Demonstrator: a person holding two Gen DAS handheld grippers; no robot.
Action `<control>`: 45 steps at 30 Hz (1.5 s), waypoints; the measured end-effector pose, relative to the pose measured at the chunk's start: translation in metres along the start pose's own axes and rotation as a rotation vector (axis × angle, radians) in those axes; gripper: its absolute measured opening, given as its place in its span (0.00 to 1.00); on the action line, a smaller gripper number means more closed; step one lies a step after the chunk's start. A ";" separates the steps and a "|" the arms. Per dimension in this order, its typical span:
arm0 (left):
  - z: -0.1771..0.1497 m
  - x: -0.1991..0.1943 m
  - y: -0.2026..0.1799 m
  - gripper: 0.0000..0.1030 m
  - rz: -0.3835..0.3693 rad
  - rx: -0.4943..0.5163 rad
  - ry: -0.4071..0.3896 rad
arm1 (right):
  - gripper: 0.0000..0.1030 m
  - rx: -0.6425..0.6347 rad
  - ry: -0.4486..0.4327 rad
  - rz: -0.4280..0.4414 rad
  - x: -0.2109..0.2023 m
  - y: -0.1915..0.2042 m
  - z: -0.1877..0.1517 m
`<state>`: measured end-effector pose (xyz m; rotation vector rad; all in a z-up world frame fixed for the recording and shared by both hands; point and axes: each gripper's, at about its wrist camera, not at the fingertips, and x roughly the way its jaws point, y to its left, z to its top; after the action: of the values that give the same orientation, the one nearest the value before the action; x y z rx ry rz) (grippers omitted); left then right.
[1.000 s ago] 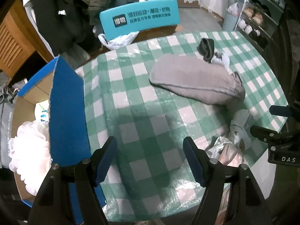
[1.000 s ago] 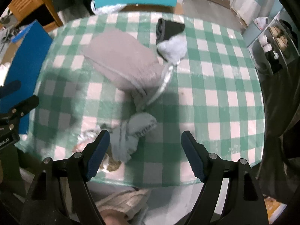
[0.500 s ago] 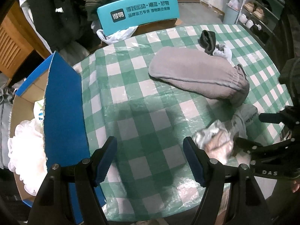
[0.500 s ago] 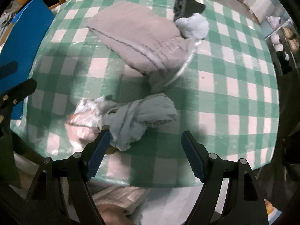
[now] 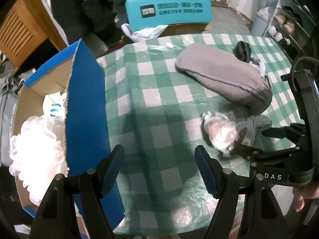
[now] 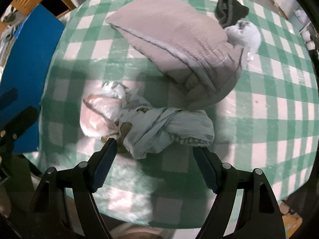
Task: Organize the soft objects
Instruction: 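Move the right tool to the grey fleece sleeve and close on its cuff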
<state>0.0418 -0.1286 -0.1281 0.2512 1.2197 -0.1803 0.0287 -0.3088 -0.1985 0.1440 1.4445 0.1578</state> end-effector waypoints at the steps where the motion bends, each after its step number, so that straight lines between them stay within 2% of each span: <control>1: 0.000 0.001 0.004 0.72 0.002 -0.011 0.002 | 0.77 0.009 0.003 0.013 0.001 0.002 0.002; 7: 0.000 0.006 0.023 0.72 0.006 -0.063 0.014 | 0.77 0.010 -0.005 0.103 0.003 0.022 0.012; 14: 0.001 0.005 0.026 0.76 0.009 -0.068 0.010 | 0.77 -0.041 -0.041 0.129 -0.016 0.036 0.017; 24: 0.008 0.004 0.010 0.77 -0.031 -0.073 0.021 | 0.77 -0.126 -0.123 -0.023 -0.054 0.018 0.014; 30: 0.013 0.013 -0.004 0.77 -0.061 -0.087 0.054 | 0.77 -0.167 -0.185 -0.088 -0.070 0.000 0.032; 38: 0.028 0.030 -0.013 0.77 -0.089 -0.132 0.091 | 0.77 -0.229 -0.188 -0.119 -0.068 -0.016 0.061; 45: 0.040 0.047 -0.014 0.78 -0.144 -0.227 0.136 | 0.77 -0.315 -0.201 -0.128 -0.050 -0.014 0.085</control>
<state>0.0895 -0.1536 -0.1613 -0.0226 1.3822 -0.1502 0.1076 -0.3327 -0.1418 -0.1851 1.2080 0.2566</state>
